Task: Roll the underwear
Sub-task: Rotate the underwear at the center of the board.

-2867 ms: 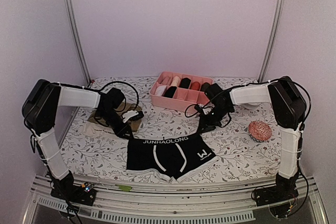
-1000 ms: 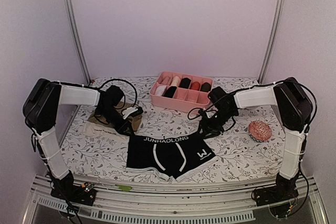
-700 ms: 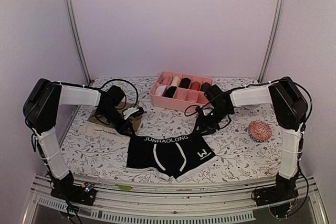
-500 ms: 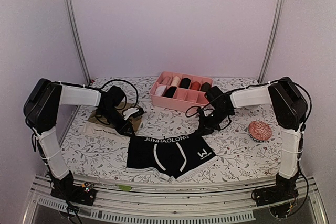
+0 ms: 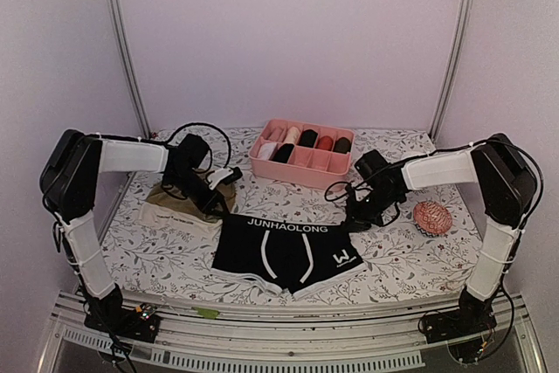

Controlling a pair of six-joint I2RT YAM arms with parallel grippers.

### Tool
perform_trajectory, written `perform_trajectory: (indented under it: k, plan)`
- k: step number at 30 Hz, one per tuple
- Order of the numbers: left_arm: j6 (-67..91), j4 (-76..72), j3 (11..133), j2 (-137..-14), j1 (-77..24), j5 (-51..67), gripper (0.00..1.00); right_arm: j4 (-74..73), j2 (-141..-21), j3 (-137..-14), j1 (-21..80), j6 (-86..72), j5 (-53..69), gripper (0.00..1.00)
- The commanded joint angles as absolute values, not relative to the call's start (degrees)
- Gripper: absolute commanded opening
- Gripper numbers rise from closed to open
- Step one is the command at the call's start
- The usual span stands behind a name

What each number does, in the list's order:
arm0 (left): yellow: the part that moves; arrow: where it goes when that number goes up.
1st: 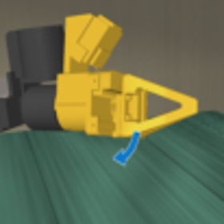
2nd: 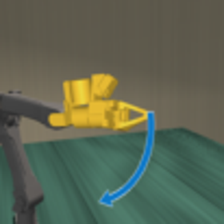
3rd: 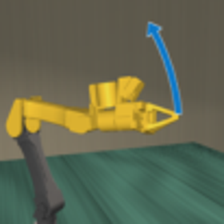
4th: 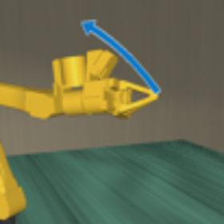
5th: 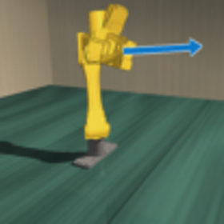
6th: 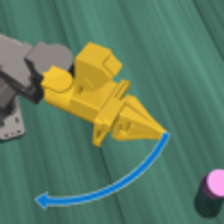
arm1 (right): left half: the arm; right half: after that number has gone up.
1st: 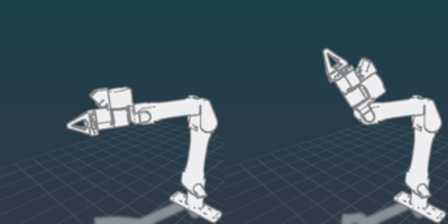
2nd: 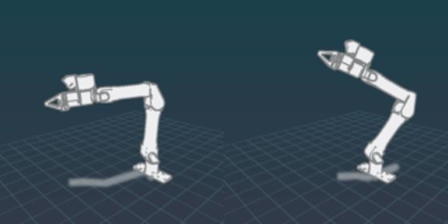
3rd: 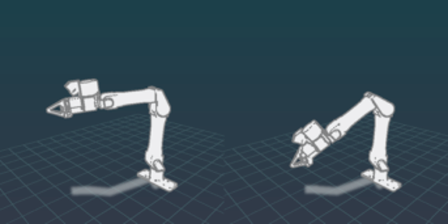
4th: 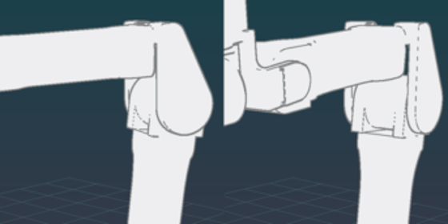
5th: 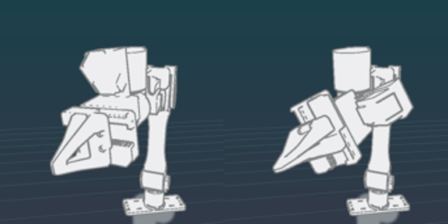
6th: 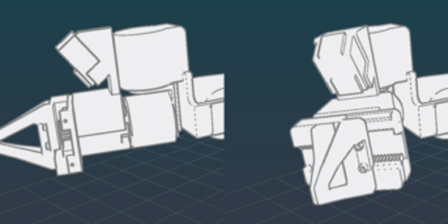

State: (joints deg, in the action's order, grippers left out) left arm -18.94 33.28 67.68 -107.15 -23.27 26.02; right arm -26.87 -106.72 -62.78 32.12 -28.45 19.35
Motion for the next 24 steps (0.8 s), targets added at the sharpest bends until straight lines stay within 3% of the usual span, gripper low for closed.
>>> perform_trajectory:
  k: [1,4,6,10,13,18,24]
  plan:
    - [-19.82,32.69,73.35,-108.92,-24.33,26.25,0.09,-26.37,-105.05,-61.83,31.2,-30.7,15.51,0.0]
    - [-21.32,32.61,75.44,-108.53,-23.82,23.34,0.26,-26.73,-104.18,-61.24,31.16,-31.96,14.02,0.0]
    - [-22.95,32.6,74.48,-106.72,-23.69,22.15,0.31,-27.44,-103.1,-60.59,31.12,-32.94,12.93,0.0]
    - [-26.88,33.71,68.65,-101.63,-25.94,22.15,0.36,-30.06,-99.59,-59.01,30.67,-34.79,10.0,0.35]
    - [-28.72,34.66,63.75,-99.24,-29.92,21.94,0.37,-31.93,-95.3,-58.02,30.09,-35.4,8.59,0.45]
    - [-28.4,33.51,58.03,-98.29,-37.46,22.68,0.36,-30.23,-90.47,-57.31,30.22,-31.0,15.5,0.46]
    - [-26.81,30.15,58.78,-104.44,-39.03,16.67,0.31,-29.88,-91.14,-56.64,32.42,-24.94,24.12,0.43]
